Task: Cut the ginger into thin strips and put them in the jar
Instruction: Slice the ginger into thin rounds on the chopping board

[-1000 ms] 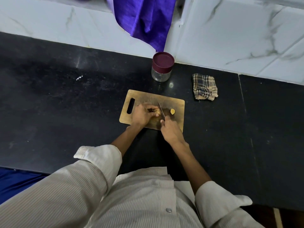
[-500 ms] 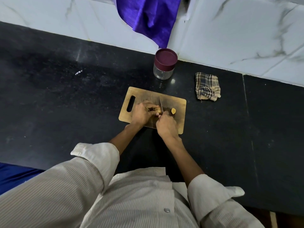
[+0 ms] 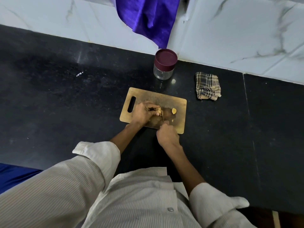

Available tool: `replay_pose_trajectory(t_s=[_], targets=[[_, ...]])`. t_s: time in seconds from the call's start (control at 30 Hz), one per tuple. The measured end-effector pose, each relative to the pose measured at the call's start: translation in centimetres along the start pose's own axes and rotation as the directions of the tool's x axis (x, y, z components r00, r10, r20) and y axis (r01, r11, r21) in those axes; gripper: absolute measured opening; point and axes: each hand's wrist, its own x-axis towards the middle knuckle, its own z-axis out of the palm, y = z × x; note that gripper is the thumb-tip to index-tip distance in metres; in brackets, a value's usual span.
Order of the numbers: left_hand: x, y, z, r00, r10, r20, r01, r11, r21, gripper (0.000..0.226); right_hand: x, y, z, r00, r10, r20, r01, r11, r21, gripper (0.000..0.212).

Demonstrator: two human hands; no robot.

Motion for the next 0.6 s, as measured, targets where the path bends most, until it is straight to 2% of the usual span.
replay_pose_trajectory(t_s=[0.17, 0.33, 0.6], targets=[[0.2, 0.1, -0.2, 0.998, -0.045, 0.036, 0.046, 0.998, -0.045, 0.030, -0.8, 1.4, 0.1, 0.999, 0.024, 0.048, -0.026, 0.999, 0.045, 0.028], [-0.1, 0.4, -0.7, 0.998, -0.052, 0.045, 0.056, 0.995, -0.082, 0.030, -0.4, 1.8, -1.0, 0.995, 0.000, 0.096, -0.016, 0.986, 0.168, 0.029], [-0.5, 0.1, -0.6, 0.999, -0.030, 0.031, 0.032, 0.999, -0.036, 0.032, -0.9, 2.0, -1.7, 1.000, 0.019, 0.024, -0.025, 0.968, 0.249, 0.032]])
